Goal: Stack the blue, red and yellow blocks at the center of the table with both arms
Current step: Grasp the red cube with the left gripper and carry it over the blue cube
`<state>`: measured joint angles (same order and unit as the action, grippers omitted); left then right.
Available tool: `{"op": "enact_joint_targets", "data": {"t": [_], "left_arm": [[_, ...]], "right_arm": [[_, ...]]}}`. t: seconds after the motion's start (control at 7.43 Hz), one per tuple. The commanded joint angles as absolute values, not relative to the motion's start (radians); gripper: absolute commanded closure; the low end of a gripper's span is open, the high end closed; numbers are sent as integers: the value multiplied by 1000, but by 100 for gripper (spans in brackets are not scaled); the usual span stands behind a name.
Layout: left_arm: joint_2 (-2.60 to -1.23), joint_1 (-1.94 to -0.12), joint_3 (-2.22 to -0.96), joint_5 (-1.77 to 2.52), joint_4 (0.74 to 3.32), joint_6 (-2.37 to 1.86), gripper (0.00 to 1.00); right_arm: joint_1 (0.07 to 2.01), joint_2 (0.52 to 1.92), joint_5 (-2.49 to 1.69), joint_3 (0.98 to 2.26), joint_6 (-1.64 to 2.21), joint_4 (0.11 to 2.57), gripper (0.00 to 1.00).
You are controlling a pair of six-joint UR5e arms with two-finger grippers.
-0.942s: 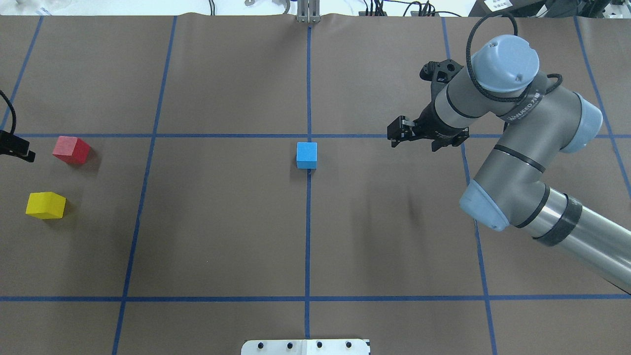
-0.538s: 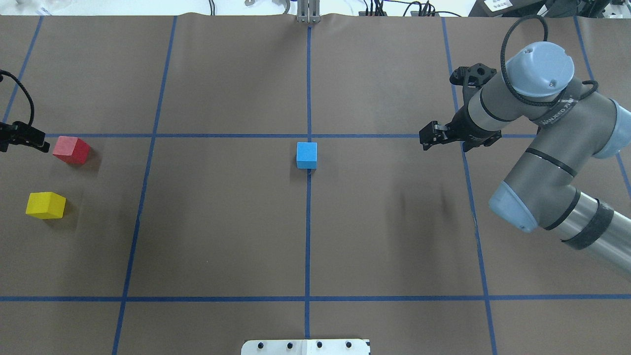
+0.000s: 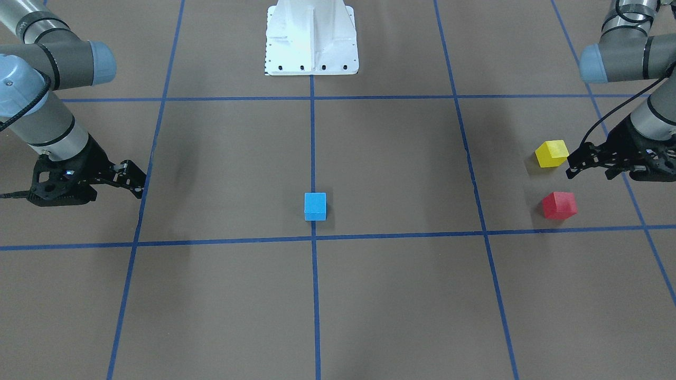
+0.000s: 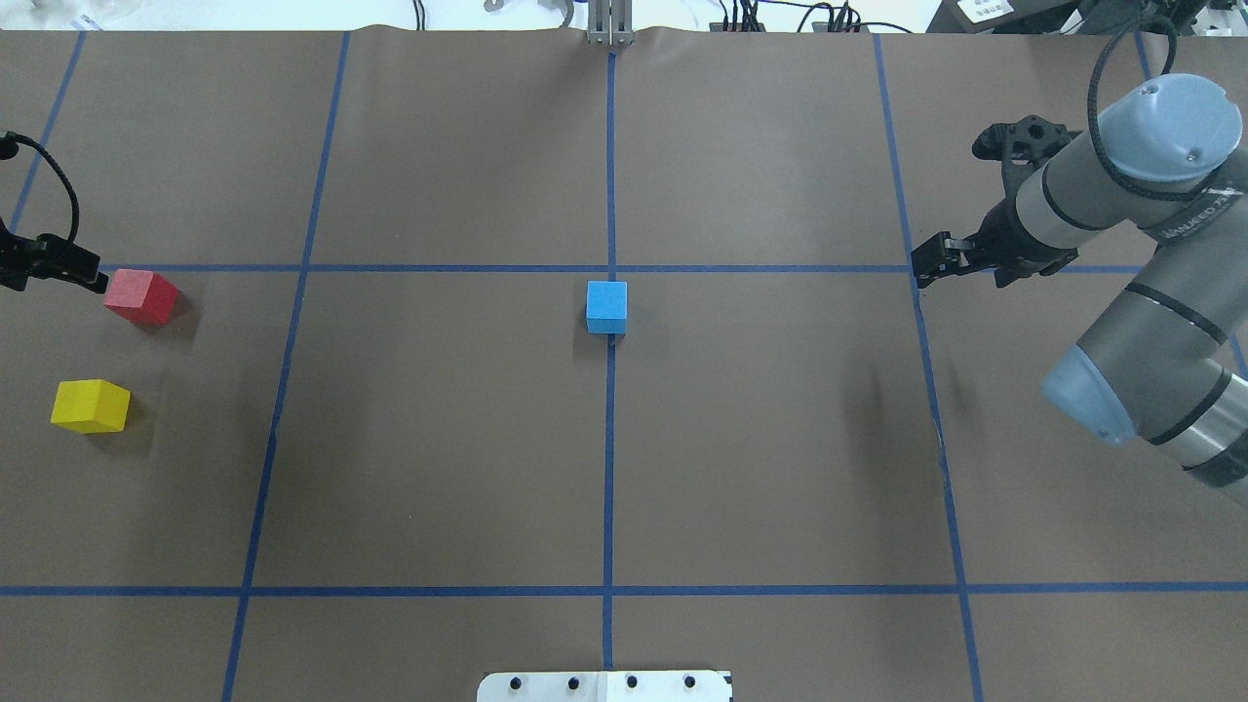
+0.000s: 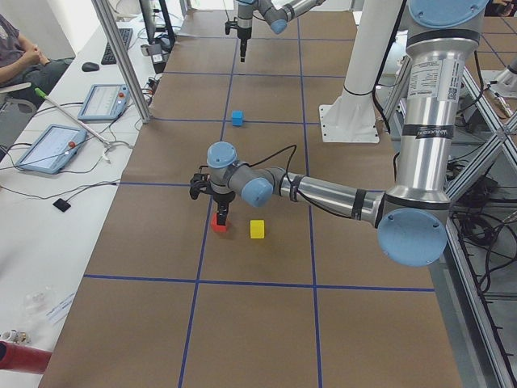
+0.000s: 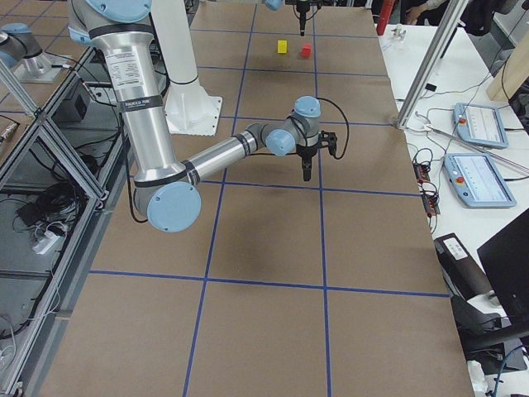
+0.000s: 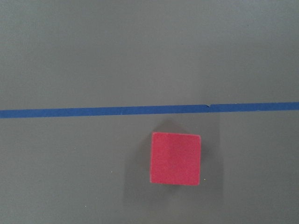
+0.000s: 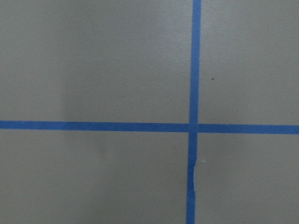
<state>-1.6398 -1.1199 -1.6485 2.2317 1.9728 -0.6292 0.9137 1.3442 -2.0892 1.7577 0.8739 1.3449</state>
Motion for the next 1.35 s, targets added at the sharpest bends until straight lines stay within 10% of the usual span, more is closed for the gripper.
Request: {"op": "enact_joint_targets", "data": {"t": [0.0, 0.67, 0.81, 0.94, 1.21], "left_arm": [[-1709, -1100, -1477, 2230, 2137, -630, 0], [-1721, -1009, -1427, 2151, 2189, -640, 3], [-1723, -1009, -1425, 2151, 2189, -640, 34], [-1733, -1009, -1425, 2152, 2186, -643, 95], [-1779, -1009, -1413, 2163, 2171, -644, 100]], "right_arm": [[954, 1450, -2149, 1758, 861, 1227, 1], [956, 1522, -2155, 1750, 864, 1112, 1], [956, 1522, -2155, 1750, 864, 1112, 1], [956, 1522, -2155, 1750, 864, 1112, 1], [956, 1520, -2154, 1750, 864, 1112, 1]]}}
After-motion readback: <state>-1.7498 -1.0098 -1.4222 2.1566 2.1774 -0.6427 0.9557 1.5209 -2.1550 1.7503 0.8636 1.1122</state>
